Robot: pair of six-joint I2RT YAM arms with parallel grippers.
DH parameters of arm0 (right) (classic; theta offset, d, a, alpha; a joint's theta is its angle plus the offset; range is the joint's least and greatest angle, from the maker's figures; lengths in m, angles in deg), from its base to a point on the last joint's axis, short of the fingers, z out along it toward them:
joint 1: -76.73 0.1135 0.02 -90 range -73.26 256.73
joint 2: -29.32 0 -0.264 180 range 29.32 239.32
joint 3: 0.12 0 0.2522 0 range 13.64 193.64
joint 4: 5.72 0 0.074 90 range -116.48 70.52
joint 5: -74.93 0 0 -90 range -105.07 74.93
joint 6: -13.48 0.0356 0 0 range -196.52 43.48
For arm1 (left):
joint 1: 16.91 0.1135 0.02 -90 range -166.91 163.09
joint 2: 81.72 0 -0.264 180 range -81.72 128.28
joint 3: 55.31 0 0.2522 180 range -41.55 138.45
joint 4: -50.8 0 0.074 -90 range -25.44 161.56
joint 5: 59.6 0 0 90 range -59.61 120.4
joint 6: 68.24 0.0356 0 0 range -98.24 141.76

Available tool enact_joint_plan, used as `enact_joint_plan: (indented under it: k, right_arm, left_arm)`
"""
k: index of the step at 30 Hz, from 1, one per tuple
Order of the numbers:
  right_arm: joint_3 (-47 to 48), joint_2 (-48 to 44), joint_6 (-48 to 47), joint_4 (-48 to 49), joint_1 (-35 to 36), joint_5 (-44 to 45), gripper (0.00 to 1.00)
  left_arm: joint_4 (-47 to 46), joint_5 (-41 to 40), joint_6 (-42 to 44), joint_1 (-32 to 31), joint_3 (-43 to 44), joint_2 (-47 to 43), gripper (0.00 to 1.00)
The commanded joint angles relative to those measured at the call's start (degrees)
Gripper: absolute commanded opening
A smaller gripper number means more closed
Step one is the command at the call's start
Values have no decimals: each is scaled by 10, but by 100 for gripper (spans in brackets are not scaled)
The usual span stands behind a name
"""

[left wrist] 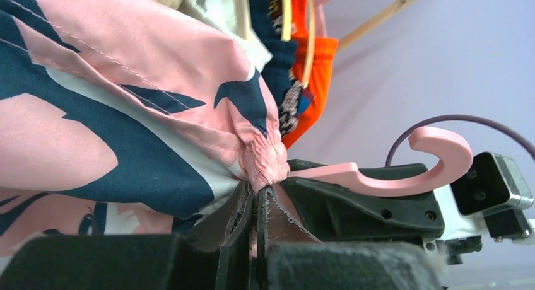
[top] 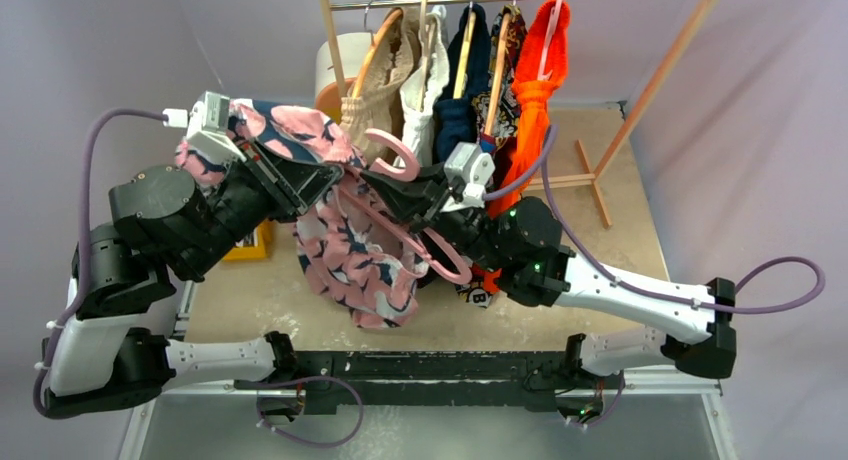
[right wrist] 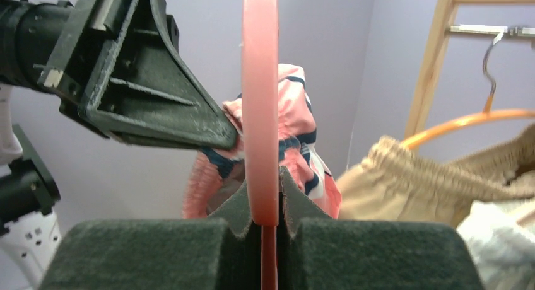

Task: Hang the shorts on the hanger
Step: Hang the shorts on the hanger.

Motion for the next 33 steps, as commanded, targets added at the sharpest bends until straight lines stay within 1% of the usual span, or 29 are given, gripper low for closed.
enact_joint_plan:
  k: [1, 7, 11, 14, 16, 20, 21, 22, 25, 29, 33]
  right_arm:
    - [75, 43, -29, 11, 3, -13, 0]
    - [64, 48, -16, 60, 2, -19, 0]
    - [66, 32, -27, 113, 2, -26, 0]
    - [60, 41, -23, 133, 2, -25, 0]
    - [36, 37, -19, 156, 2, -27, 0]
    - [-46, -14, 19, 273, 2, -11, 0]
    - [-63, -28, 28, 293, 2, -9, 0]
    - [-78, -38, 34, 301, 2, -9, 0]
    - [-84, -59, 41, 263, 2, -9, 0]
    - [-82, -54, 37, 219, 2, -15, 0]
    - [-55, -30, 40, 186, 2, -47, 0]
  left_arm:
    - [-59, 27, 31, 2, 44, 25, 0]
    - [-81, 67, 34, 2, 24, 22, 0]
    - [-84, 72, 34, 2, 32, 13, 0]
    - [-85, 70, 35, 2, 25, 6, 0]
    - [-79, 66, 39, 2, 18, 4, 0]
    - [-56, 46, 45, 2, 12, -8, 4]
    - [-54, 39, 47, 2, 8, -13, 4]
    - [-53, 34, 48, 2, 2, -20, 0]
    - [-64, 26, 54, 2, 4, -32, 0]
    - [-82, 24, 62, 2, 28, -22, 0]
    - [-90, 65, 63, 2, 46, 15, 0]
